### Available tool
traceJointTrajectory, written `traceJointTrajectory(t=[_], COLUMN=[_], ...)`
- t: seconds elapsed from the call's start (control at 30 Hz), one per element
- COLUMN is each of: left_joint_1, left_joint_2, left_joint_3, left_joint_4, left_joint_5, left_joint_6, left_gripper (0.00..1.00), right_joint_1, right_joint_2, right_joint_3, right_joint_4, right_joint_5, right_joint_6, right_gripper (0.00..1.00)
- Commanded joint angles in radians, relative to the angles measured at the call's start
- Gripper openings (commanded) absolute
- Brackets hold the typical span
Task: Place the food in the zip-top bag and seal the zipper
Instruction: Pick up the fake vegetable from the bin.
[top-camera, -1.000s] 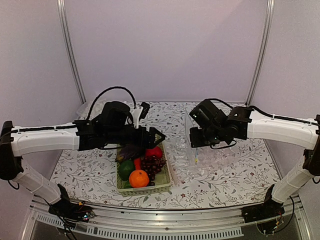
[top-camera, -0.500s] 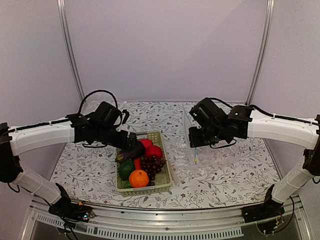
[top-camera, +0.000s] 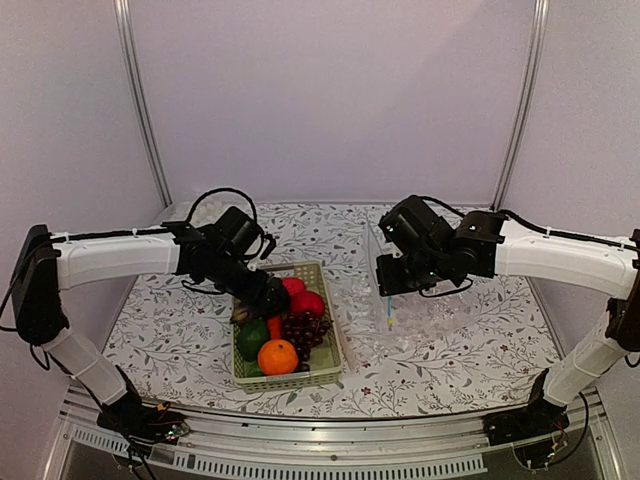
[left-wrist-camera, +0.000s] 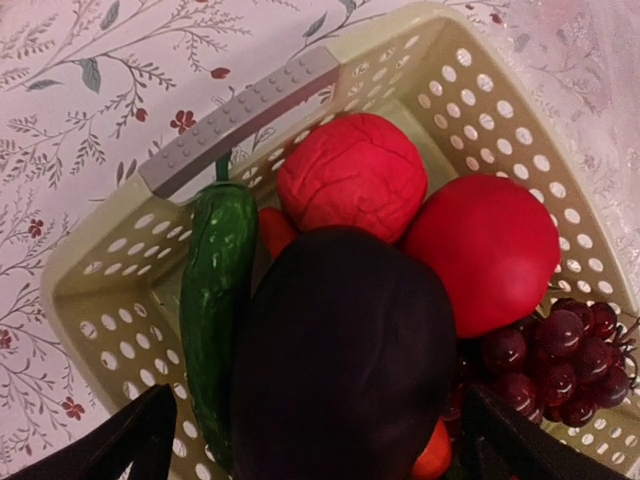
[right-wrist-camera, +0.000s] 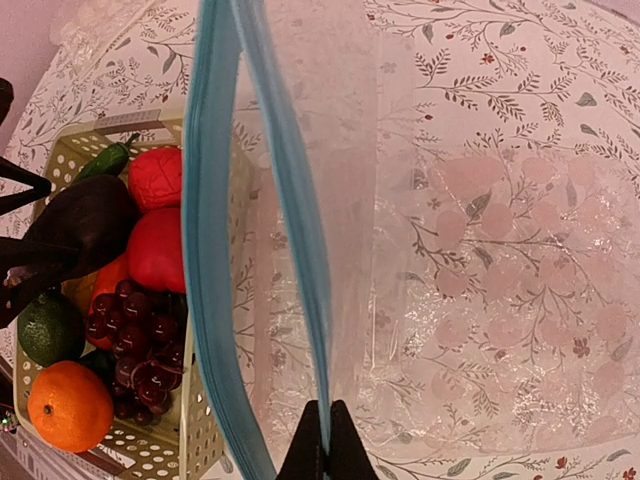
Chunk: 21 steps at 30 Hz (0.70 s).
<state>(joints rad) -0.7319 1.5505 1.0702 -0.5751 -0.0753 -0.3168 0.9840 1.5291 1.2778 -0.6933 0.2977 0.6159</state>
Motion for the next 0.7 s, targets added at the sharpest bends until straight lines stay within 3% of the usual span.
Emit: traceJointTrajectory(t=[0.0, 0.27, 0.43, 0.67], left_joint_1=[0.012, 0.01, 0.008, 0.006], left_joint_2=[0.053, 0.092, 0.081, 0.02], left_joint_3=[0.037, 0.053, 0.047, 0.026], left_joint_4=[-0.024, -0.05, -0.05, -0.037], left_joint_5=[0.029, -0.008, -0.003, -0.014], left_joint_6=[0.023, 0.023, 0.02, 0.005], left_gripper=[0.99, 0.98, 0.78, 0.69], right_joint_1=[0.008, 0.007, 0.007, 0.008], right_joint_2=[0.006, 0.004, -0.001, -0.006], right_joint_3=[0.021, 0.023, 0.024, 0.023], right_joint_4=[0.018, 0.02, 0.029, 0.035], right_joint_5=[-0.012, -0.019, -0.034, -0.05], right_joint_6=[-0.011, -0.014, -0.021, -0.024], right_gripper=[0.0, 0.0, 0.0, 0.0])
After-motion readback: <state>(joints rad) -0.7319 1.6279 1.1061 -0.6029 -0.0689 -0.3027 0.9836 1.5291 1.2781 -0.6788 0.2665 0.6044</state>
